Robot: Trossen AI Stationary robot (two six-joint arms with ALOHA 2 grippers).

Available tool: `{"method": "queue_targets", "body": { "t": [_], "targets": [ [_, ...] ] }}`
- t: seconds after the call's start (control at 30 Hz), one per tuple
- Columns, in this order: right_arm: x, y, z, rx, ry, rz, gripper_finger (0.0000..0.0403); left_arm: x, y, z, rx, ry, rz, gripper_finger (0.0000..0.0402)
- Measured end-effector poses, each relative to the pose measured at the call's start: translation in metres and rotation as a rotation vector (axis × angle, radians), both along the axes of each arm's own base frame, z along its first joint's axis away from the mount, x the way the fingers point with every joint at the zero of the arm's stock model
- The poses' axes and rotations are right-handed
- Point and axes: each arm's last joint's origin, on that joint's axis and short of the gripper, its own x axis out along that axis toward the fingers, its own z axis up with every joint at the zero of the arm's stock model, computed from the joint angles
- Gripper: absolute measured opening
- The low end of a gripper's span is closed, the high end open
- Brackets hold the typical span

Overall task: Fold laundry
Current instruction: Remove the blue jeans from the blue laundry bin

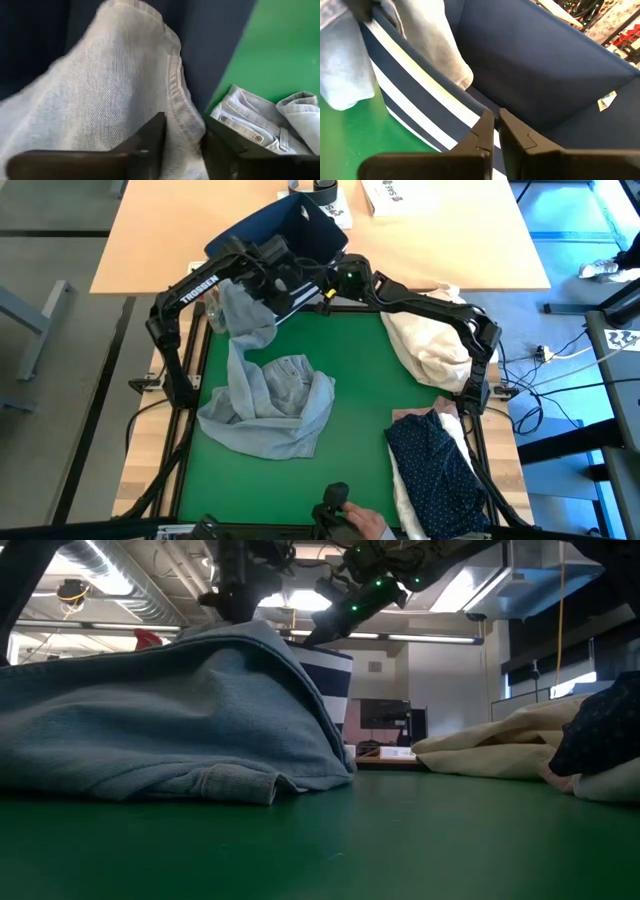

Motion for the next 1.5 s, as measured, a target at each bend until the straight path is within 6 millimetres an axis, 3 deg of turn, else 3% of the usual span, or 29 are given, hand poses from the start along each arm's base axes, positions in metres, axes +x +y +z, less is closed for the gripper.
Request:
{"method": "queue_targets", "body": {
  "t": [0.27,0.4,0.67,0.8,0.9,1.0,1.1,1.3,1.5],
  "targets": [
    [0.000,0.000,0.000,0.001,-0.002,0.004,0.0020,-0.019,-0.015,0.041,0.131,-0.088,-0.023,0.0027],
    [0.000,0.000,0.000,0.001,-0.002,0.004,0.0020,-0.030,-0.025,0.054,0.168,-0.118,-0.027,0.0008],
    [0.000,0.000,0.000,0.002,-0.003,0.003,0.0020,-0.056,-0.082,0.111,0.371,-0.438,-0.161,0.0020],
    [0.000,0.000,0.001,-0.006,-0.016,0.001,0.0020,-0.072,-0.114,0.145,0.490,-0.679,-0.294,0.0016],
    [0.002,0.001,0.003,-0.016,-0.027,-0.005,0.0020,-0.083,-0.135,0.161,0.482,-0.841,-0.445,0.0017],
    [0.003,0.009,0.006,-0.020,-0.020,-0.008,0.0020,-0.086,-0.153,0.166,0.392,-0.936,-0.598,0.0022],
    [0.004,0.022,0.014,-0.035,-0.007,-0.031,0.0020,-0.085,-0.164,0.161,0.315,-0.926,-0.674,0.0028],
    [-0.003,0.070,0.068,-0.068,-0.047,-0.062,0.0020,-0.072,-0.177,0.147,0.301,-0.781,-0.686,0.0039],
    [-0.008,0.127,0.106,0.032,-0.120,-0.030,0.0020,-0.049,-0.194,0.132,0.250,-0.682,-0.770,0.0046]
  ]
}}
